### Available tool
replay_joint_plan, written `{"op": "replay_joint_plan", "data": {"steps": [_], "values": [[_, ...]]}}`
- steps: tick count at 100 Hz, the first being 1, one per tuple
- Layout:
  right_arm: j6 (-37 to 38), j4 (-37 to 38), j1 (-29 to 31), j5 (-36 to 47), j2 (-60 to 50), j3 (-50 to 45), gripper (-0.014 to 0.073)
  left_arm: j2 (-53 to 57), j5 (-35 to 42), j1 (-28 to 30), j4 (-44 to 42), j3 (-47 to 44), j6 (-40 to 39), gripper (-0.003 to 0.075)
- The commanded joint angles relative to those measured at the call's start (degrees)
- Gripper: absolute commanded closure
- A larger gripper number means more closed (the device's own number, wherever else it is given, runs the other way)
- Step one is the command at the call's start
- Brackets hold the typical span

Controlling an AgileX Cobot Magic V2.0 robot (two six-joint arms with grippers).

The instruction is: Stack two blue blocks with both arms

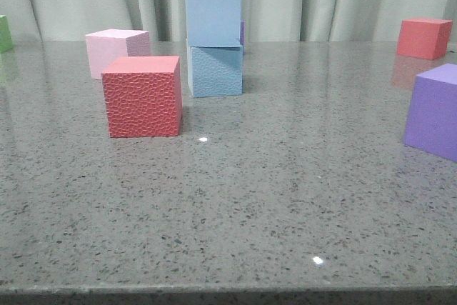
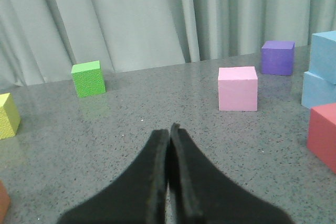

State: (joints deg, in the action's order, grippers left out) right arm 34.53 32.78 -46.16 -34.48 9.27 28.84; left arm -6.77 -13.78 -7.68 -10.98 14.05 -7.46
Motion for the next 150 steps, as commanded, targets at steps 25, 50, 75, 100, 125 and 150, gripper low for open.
{"op": "replay_joint_plan", "data": {"steps": [25, 50, 75, 100, 125, 150], "values": [[-0.18, 2.14, 0.32, 4.32, 0.66, 1.31, 0.0706, 7.84, 9.48, 5.95, 7.06, -7.87, 3.31, 0.0739], [-0.18, 2.14, 0.32, 4.32, 0.66, 1.31, 0.0706, 8.95, 11.98, 9.77, 10.36, -13.89, 3.31, 0.0739], [-0.18, 2.14, 0.32, 4.32, 0.66, 1.31, 0.0706, 8.95, 9.87, 9.77, 10.53, -14.45, 3.31, 0.0739], [-0.18, 2.14, 0.32, 4.32, 0.66, 1.15, 0.0706, 8.95, 10.59, 9.77, 10.98, -14.45, 3.31, 0.0739], [-0.18, 2.14, 0.32, 4.32, 0.66, 1.15, 0.0706, 8.95, 10.59, 9.77, 10.98, -14.45, 3.31, 0.0739], [-0.18, 2.14, 0.32, 4.32, 0.66, 1.15, 0.0706, 8.95, 10.59, 9.77, 10.98, -14.45, 3.31, 0.0739]]}}
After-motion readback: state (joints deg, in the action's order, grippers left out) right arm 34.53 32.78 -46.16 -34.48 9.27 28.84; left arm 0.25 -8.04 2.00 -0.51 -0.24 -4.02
